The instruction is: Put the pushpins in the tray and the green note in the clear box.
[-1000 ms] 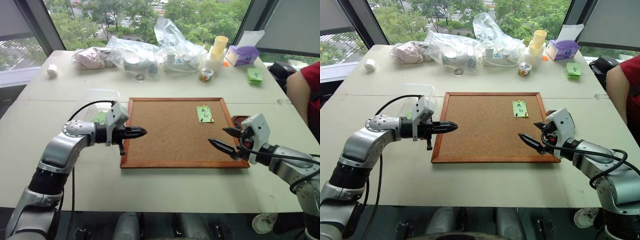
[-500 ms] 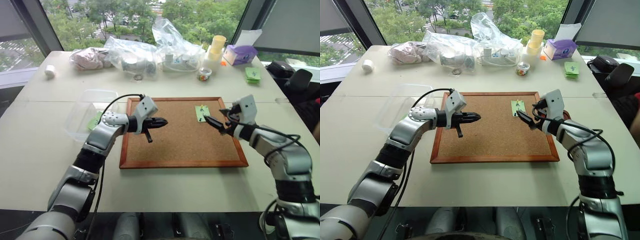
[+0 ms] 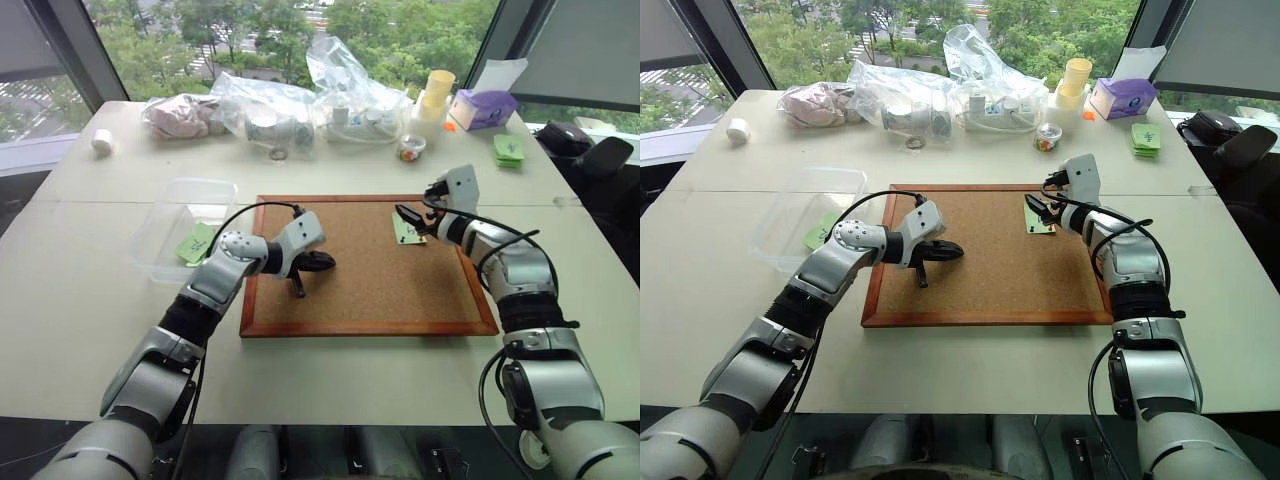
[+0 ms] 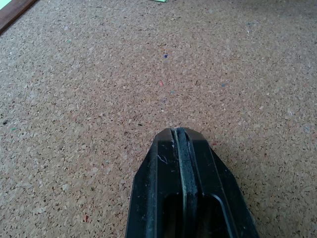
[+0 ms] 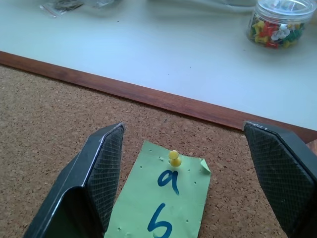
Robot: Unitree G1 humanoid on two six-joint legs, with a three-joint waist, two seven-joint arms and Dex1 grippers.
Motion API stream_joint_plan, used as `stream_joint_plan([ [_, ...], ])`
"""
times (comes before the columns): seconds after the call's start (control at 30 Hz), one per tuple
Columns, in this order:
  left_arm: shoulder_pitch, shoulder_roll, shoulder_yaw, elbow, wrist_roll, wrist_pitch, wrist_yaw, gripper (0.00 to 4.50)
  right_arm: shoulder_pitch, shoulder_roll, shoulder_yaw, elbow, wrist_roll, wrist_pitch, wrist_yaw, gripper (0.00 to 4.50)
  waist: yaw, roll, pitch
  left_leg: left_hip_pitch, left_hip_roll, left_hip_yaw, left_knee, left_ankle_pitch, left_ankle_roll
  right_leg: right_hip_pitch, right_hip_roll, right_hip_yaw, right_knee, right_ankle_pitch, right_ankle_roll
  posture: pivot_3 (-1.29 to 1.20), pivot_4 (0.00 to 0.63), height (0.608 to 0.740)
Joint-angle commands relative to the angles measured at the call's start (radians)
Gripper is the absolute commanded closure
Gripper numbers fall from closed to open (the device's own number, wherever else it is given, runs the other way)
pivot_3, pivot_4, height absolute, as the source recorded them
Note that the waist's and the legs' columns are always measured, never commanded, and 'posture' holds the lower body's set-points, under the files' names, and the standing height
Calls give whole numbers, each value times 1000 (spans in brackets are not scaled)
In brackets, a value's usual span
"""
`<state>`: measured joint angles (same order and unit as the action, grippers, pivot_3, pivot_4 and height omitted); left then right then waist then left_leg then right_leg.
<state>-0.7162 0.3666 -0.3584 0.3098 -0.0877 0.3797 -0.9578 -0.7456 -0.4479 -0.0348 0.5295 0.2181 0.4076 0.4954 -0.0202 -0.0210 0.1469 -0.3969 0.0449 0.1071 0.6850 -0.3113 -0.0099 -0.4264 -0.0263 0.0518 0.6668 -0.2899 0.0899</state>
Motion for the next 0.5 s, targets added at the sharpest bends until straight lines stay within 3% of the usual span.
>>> stream_joint_plan([
  [0.03, 21, 0, 2, -13, 12, 15, -1, 4500, -49, 9, 1, 54, -21, -53, 26, 616, 0, 0, 0, 0, 0, 0, 0, 0, 0, 0, 0, 0, 0, 0, 0, 0, 150, 738],
  [0.27, 30, -7, 15, -19, 11, 24, 12, 4500, -99, 22, -6, 193, -42, -94, 52, 616, -1, 0, 0, 0, 0, 0, 0, 0, 0, 0, 0, 0, 0, 0, 0, 0, 150, 738],
  [0.37, 38, -6, 21, -26, 12, 24, 15, 4500, -116, 23, -10, 248, -46, -110, 64, 1494, -1, 0, 0, 0, 0, 0, 0, 0, 0, 0, 0, 0, 0, 0, 0, 0, 150, 738],
  [0.5, 43, -4, 27, -30, 12, 26, 20, 4500, -133, 27, -15, 292, -54, -132, 70, 3468, -3, 0, 0, 1, 0, 1, 0, 0, -1, 1, 0, 0, 1, 0, 0, 0, 150, 738],
])
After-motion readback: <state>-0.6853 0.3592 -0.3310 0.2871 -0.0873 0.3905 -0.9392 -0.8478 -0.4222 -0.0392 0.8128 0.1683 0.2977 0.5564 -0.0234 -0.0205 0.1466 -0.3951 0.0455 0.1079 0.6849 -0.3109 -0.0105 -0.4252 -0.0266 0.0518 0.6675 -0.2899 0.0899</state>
